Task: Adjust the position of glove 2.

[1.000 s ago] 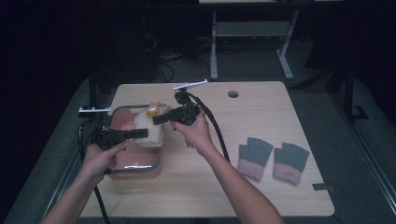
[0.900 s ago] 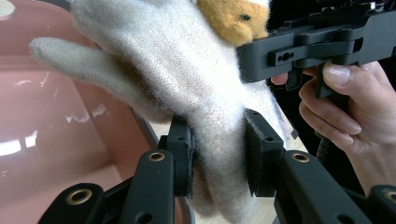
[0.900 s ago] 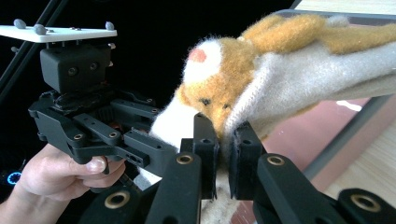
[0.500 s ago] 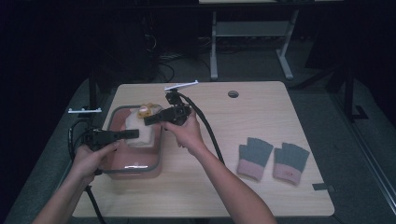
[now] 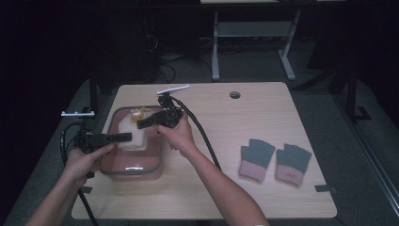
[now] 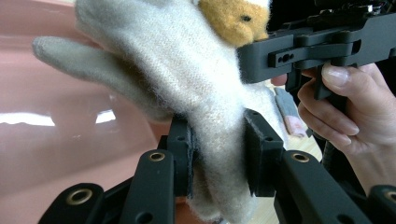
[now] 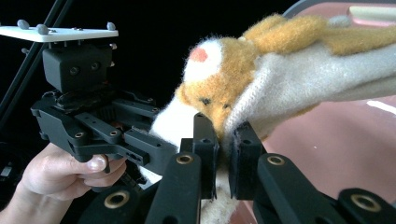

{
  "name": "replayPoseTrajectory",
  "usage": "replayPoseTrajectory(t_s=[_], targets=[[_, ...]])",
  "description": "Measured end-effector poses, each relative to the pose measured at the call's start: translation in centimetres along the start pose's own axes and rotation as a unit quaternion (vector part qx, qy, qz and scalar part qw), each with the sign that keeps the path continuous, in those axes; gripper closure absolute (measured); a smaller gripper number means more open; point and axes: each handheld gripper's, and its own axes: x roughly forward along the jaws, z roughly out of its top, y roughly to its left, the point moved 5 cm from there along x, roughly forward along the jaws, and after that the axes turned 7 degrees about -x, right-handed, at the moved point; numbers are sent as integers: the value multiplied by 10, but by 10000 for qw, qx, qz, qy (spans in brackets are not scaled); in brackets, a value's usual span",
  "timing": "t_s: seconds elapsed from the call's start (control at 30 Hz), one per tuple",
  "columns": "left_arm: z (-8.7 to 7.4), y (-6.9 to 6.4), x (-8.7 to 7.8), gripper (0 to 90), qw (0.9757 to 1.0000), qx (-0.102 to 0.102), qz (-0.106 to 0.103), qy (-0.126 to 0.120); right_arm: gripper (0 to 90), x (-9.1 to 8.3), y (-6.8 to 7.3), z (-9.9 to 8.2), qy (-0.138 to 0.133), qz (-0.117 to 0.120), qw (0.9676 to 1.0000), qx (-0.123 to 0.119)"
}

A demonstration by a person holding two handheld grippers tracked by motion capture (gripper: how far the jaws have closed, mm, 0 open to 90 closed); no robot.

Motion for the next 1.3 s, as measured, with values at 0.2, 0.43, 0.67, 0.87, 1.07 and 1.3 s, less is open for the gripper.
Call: replayPoseTrajectory(t_s=[0.2, 0.43, 0.67, 0.87, 1.07, 1.3], targets=[[0, 9, 1, 675, 9999, -81, 118, 78, 832, 11, -8, -2, 41, 12, 10000, 60], [-2, 17, 3, 676, 9995, -115, 247, 177, 830, 21, -15, -5, 146, -10, 9998, 148], [-8, 28, 7, 676, 9988, -238, 319, 284, 829, 31, -23, -12, 323, -74, 9993, 179], [-14, 36, 13, 677, 9981, -296, 411, 362, 826, 39, -31, -19, 438, -179, 9986, 254], [-21, 43, 19, 677, 9968, -388, 520, 471, 819, 45, -37, -28, 601, -303, 9972, 339], [-25, 47, 23, 678, 9946, -441, 759, 553, 796, 45, -38, -32, 823, -554, 9948, 236]])
